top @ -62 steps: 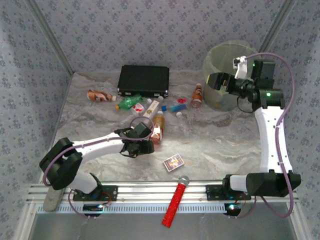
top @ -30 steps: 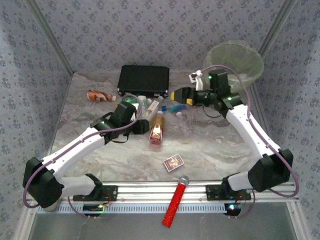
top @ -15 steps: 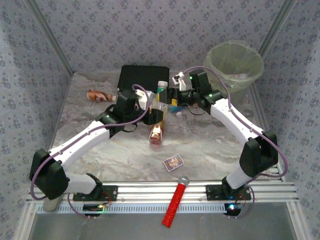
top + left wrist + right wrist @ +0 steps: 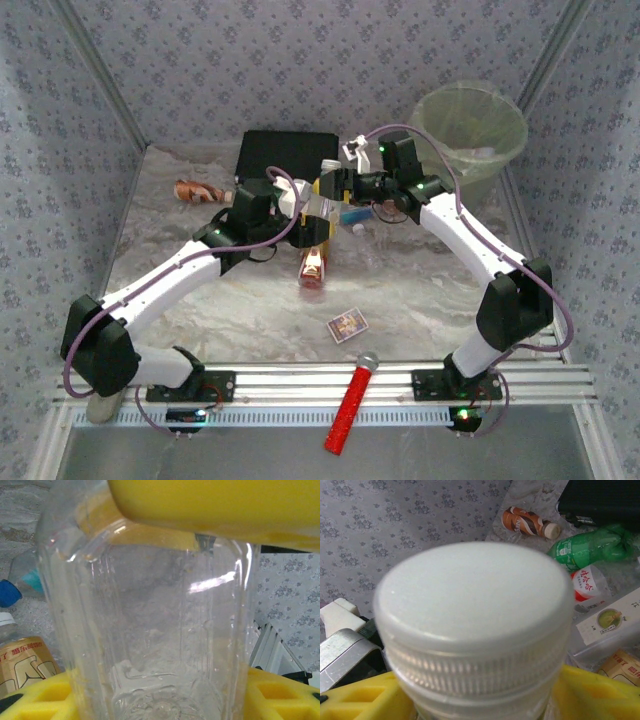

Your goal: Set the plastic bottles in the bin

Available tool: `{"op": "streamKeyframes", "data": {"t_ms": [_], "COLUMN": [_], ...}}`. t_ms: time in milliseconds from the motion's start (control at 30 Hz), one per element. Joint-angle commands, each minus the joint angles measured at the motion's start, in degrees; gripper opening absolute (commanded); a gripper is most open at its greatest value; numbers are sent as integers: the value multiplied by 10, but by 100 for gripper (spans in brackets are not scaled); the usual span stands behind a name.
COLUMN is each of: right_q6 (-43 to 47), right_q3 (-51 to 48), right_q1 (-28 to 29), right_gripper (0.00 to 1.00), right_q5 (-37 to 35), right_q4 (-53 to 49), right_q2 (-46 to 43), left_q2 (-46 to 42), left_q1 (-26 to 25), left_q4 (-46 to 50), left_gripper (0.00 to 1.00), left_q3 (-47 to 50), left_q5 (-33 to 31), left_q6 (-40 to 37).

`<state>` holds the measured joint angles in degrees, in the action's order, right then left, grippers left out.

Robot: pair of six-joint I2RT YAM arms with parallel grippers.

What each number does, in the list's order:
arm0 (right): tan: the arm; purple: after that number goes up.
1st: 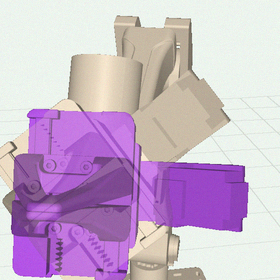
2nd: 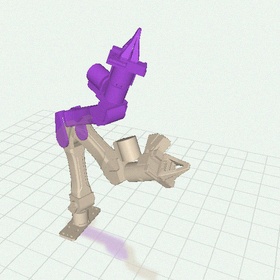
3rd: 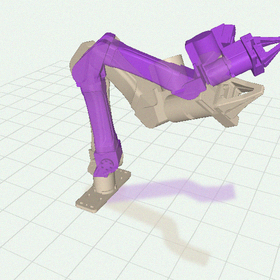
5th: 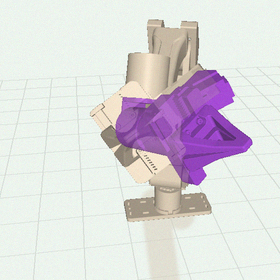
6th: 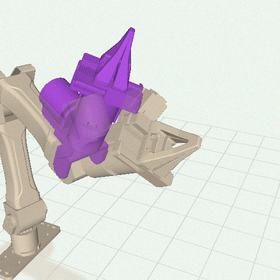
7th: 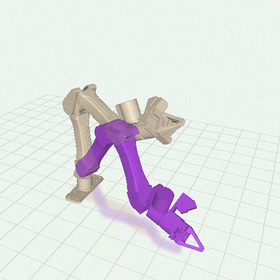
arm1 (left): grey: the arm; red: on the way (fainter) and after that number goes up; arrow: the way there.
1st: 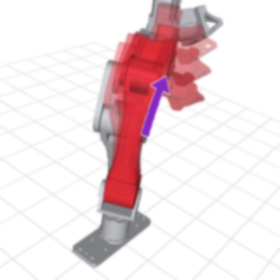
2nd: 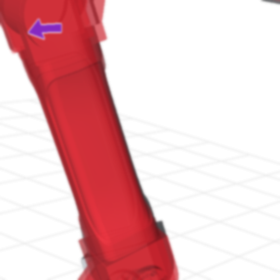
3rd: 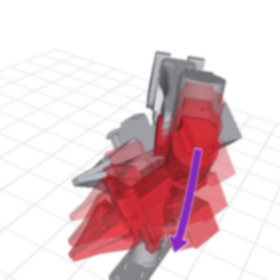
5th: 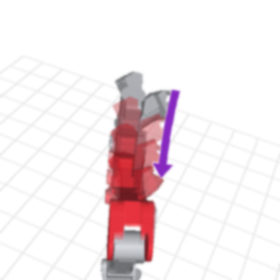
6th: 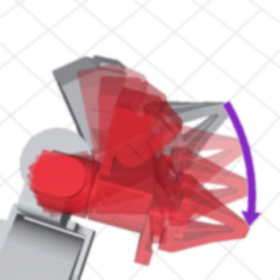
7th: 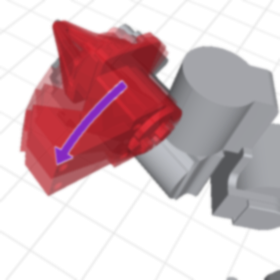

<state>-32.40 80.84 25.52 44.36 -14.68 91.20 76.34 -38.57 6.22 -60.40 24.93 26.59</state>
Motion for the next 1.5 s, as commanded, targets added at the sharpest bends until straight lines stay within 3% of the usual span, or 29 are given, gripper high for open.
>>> {"op": "streamKeyframes", "data": {"t_ms": [0,333,400,533,667,833,1033,1133,1300,1467], "right_q6": [2,57,80,135,192,207,243,249,257,260], "right_q3": [17,85,115,196,276,339,373,390,410,422], "right_q1": [-9,-40,-55,-99,-149,-233,-293,-322,-355,-375], "right_gripper": [61,55,55,55,54,53,50,50,51,51], "right_q5": [-7,-25,-33,-60,-132,-200,-359,-393,-440,-437], "right_q4": [2,-87,-119,-203,-283,-296,-290,-294,-295,-301], "right_q2": [6,-8,-10,-10,-11,-12,6,38,94,151], "left_q2": [-4,-40,-50,-67,-78,-86,-91,-101,-108,-119], "left_q1": [2,2,2,2,2,2,-16,-28,-36,-42], "left_q4": [-23,-5,4,30,71,111,151,163,176,174], "left_gripper": [51,96,99,100,100,100,100,100,100,100], "left_q3": [-16,0,6,22,32,56,87,103,125,142], "left_q5": [10,-27,-30,-45,-84,-143,-258,-298,-304,-317], "left_q6": [-1,0,-1,0,3,39,93,127,152,167]}}
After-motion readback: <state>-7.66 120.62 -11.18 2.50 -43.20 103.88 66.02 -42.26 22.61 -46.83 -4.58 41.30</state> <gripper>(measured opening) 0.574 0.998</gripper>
